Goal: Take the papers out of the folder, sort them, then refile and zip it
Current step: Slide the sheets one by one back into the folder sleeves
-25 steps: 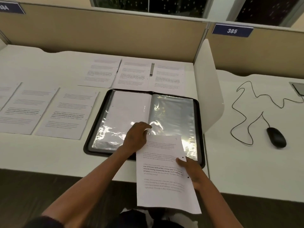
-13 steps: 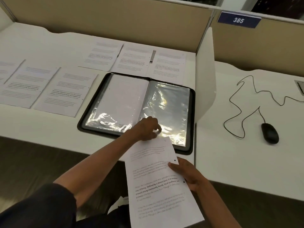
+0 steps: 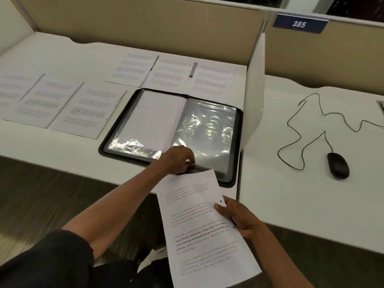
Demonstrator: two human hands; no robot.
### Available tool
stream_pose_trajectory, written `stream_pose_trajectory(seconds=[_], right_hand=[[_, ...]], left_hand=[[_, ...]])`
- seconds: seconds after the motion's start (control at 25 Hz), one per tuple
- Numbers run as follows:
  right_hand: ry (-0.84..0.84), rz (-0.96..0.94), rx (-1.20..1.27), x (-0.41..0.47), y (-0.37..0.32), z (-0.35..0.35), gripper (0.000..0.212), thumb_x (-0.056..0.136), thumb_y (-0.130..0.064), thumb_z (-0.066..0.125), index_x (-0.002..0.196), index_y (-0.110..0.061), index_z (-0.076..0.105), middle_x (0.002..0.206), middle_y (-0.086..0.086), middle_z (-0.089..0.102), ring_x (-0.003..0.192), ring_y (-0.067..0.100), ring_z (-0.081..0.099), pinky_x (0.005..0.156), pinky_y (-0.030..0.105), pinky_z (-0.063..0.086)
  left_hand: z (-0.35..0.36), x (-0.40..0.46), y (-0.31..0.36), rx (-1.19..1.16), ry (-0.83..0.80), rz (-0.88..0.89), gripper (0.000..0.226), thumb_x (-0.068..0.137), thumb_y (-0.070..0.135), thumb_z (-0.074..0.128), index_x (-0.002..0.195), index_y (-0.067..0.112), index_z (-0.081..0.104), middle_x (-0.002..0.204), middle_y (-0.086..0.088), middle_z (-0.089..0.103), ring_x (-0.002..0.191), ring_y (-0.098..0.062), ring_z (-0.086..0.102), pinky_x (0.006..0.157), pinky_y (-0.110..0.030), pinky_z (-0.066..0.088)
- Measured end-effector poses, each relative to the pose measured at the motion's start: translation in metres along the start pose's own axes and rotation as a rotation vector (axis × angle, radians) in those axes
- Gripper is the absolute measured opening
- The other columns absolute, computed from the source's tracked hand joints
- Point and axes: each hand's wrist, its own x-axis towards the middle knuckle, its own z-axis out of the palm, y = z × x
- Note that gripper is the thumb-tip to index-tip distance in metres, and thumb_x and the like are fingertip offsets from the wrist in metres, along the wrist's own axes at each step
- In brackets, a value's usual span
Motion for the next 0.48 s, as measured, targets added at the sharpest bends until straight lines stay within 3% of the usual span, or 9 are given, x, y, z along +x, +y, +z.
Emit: stream_pose_trajectory(seconds=[0.28, 0.48], right_hand=[[0.055, -0.019, -0.116, 0.002, -0.013, 0.01, 0.066, 0.077, -0.038, 0.083, 0.135, -0.017, 0.06, 0.126, 0.019, 0.068, 0.117, 0.044, 0.063, 0.106, 0.063, 0.044], [0.049, -0.005, -0.141, 0.005, -0.018, 0.011, 0.044, 0.092, -0.028, 0.072, 0.133, -0.016, 0.062, 0.125, 0.017, 0.069, 0.118, 0.042, 0.063, 0.107, 0.062, 0.043]], left_hand=[[0.011, -0.003, 0.001, -0.111, 0.134, -0.157, 0.007, 0.084, 0.031, 0.074, 0.082, 0.024, 0.074, 0.1, 0.009, 0.07, 0.099, -0.013, 0.059, 0.087, -0.033, 0.049], [0.01, 0.004, -0.01, -0.356, 0.118, -0.237, 0.019, 0.067, 0.044, 0.087, 0.062, 0.037, 0.07, 0.076, 0.012, 0.068, 0.081, -0.005, 0.061, 0.078, -0.034, 0.054]])
